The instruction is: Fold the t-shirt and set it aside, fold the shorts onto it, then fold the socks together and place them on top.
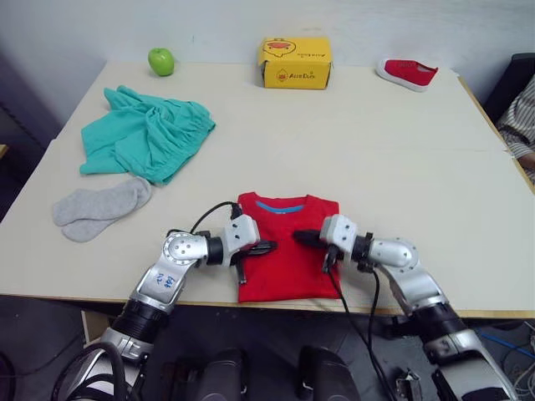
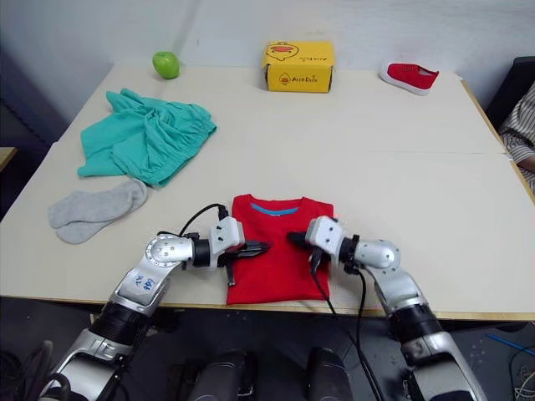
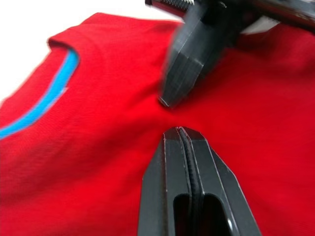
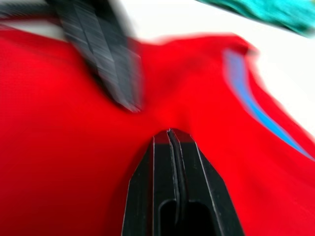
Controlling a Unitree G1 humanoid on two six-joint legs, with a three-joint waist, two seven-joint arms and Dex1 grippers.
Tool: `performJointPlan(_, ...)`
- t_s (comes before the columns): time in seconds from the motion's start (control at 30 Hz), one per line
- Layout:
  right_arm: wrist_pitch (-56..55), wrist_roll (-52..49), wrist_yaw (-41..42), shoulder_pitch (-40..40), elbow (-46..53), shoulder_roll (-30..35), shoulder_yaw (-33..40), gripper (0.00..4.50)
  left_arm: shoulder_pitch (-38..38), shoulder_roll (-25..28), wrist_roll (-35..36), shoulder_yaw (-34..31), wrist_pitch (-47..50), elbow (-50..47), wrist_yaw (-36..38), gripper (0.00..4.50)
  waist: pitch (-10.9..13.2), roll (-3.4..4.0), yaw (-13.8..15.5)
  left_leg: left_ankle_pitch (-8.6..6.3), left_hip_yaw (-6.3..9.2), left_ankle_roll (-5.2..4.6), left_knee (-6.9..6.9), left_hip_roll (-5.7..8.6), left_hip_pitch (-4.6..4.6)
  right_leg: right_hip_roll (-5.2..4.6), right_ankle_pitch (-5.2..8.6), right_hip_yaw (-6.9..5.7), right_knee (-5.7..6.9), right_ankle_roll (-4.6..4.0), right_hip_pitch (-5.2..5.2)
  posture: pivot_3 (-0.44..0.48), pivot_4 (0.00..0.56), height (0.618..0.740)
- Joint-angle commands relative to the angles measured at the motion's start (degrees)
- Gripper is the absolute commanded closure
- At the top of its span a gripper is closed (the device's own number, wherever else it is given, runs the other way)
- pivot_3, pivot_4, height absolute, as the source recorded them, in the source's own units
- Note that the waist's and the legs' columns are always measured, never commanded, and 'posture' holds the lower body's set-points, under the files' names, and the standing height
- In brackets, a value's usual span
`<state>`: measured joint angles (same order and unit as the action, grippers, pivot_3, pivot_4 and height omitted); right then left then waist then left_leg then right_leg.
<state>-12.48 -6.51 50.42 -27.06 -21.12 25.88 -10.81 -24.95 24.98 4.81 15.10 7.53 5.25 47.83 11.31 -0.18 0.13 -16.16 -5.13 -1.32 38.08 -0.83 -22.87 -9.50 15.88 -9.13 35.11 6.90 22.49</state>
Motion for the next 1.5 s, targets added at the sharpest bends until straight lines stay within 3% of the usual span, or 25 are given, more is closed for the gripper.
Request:
performJointPlan(0.03, -0.14, -2.05, -4.14, -3.53, -8.24, -1.35, 5.72, 4.5, 2.15, 0.85, -2.03, -0.57, 0.35, 1.97, -1.68, 4.48, 0.0, 0.0, -0.26, 0.0, 0.01, 0.0, -0.01, -0.02, 0.02, 0.0, 0.0, 0.03, 0.0, 0.0, 0.0, 0.0, 0.15, 0.74)
performJointPlan(0.13, -0.69, -1.89, -5.92, -6.84, -15.59, -1.85, 8.28, 4.5, 2.96, 1.15, -0.33, -1.82, -2.3, 2.79, -0.3, 4.48, 0.0, 0.0, -0.43, 0.0, 0.0, 0.02, -0.09, -0.03, 0.13, 0.0, 0.0, 0.07, 0.03, -0.01, -0.01, 0.0, 0.15, 0.74)
performJointPlan(0.27, -2.36, -4.07, -3.48, -10.04, -19.62, -1.65, 10.94, 4.5, 1.86, 0.57, 6.63, -4.74, -8.4, 5.09, 7.63, 4.48, 0.0, 0.01, -0.57, -0.01, -0.04, 0.02, -0.14, -0.06, 0.29, 0.01, 0.0, 0.18, 0.03, -0.01, -0.06, 0.0, 0.15, 0.74)
performJointPlan(0.37, -2.66, -8.79, 5.23, -9.16, -13.81, -2.34, 10.95, 4.5, -1.95, -0.94, 10.5, -7.97, -7.28, 6.4, 8.57, 4.48, 0.0, 0.01, -0.39, -0.02, -0.04, 0.0, -0.14, -0.06, 0.24, 0.0, 0.0, 0.2, 0.01, -0.01, -0.01, 0.0, 0.15, 0.74)
performJointPlan(0.47, -1.33, -9.51, 9.24, -6.43, -7.29, -3.35, 8.44, 4.5, -4.96, -1.76, 9.32, -7.99, -8.35, 8.72, 8.26, 4.48, 0.0, 0.01, -0.21, -0.05, -0.04, -0.04, -0.08, -0.05, 0.14, 0.0, 0.0, 0.17, 0.0, 0.0, 0.01, 0.0, 0.15, 0.74)
performJointPlan(0.57, -0.14, -7.94, 10.15, -3.43, -2.21, -5.08, 5.17, 4.5, -7.57, -3.0, 6.04, -7.62, -9.7, 13.13, 4.99, 4.48, 0.0, 0.02, -0.28, -0.09, -0.05, -0.05, -0.08, -0.02, 0.15, 0.0, -0.01, 0.17, 0.0, 0.01, 0.0, 0.0, 0.15, 0.74)
performJointPlan(0.73, 0.83, -6.72, 6.7, -1.32, -2.7, -8.9, 4.29, 4.5, -10.84, -5.59, 1.26, -7.09, -10.54, 21.48, -1.28, 4.48, 0.0, 0.01, -0.36, -0.1, -0.15, -0.04, -0.08, 0.07, 0.12, 0.01, -0.01, 0.15, 0.0, 0.01, 0.04, 0.0, 0.15, 0.74)
performJointPlan(0.83, -0.94, -4.82, 3.04, -3.22, -9.28, -8.84, 6.03, 4.5, -12.47, -5.8, -3.2, -7.86, -10.83, 26.71, -9.0, 4.48, 0.0, 0.0, -0.38, -0.1, -0.13, -0.04, -0.06, 0.03, 0.1, 0.01, -0.01, 0.16, 0.0, 0.01, 0.06, 0.0, 0.15, 0.74)
performJointPlan(0.9, -1.5, -4.68, 0.54, -5.24, -13.24, -7.79, 8.25, 4.5, -12.81, -5.96, -2.87, -9.15, -12.31, 28.01, -10.38, 4.48, -0.01, 0.0, -0.43, -0.1, -0.12, -0.04, -0.04, 0.02, 0.19, 0.01, -0.01, 0.19, 0.02, 0.02, -0.01, 0.0, 0.15, 0.74)
performJointPlan(1.1, -3.69, -3.21, -2.23, -7.48, -17.71, -4.04, 10.98, 4.5, -10.68, -4.42, 1.08, -11.67, -15.07, 25.59, -5.15, 4.48, -0.01, 0.0, -0.5, -0.13, -0.11, -0.03, -0.09, -0.02, 0.26, 0.0, -0.01, 0.23, 0.0, 0.02, -0.02, 0.0, 0.15, 0.74)
performJointPlan(1.2, 2.35, -8.69, 1.79, -4.98, -10.98, -1.22, 13.42, 4.5, -8.1, -2.52, 6.09, -13.84, -17.4, 21.14, 1.66, 4.48, 0.0, 0.0, -0.57, -0.14, -0.15, -0.02, -0.12, -0.04, 0.26, 0.0, -0.01, 0.23, -0.01, 0.02, 0.0, 0.0, 0.15, 0.74)
performJointPlan(1.33, 21.24, -18.55, 7.22, 0.65, 4.84, 4.0, 15.34, 3.3, -5.86, -0.85, 11.11, -15.42, -16.51, 15.0, 7.59, 4.5, 0.01, 0.02, -0.2, -0.16, -0.08, -0.04, -0.05, -0.06, 0.06, 0.0, -0.01, 0.18, -0.08, 0.02, 0.09, 0.0, 0.15, 0.74)
performJointPlan(1.5, 53.98, -32.99, 10.55, 7.95, 21.82, 17.95, 17.67, 1.45, 0.1, 2.29, 11.99, -12.74, -16.93, 7.15, 15.04, 4.5, 0.01, 0.04, -0.12, -0.34, 0.09, -0.17, 0.04, -0.07, 0.03, -0.07, -0.03, 0.2, -0.12, 0.04, 0.08, 0.0, 0.15, 0.74)
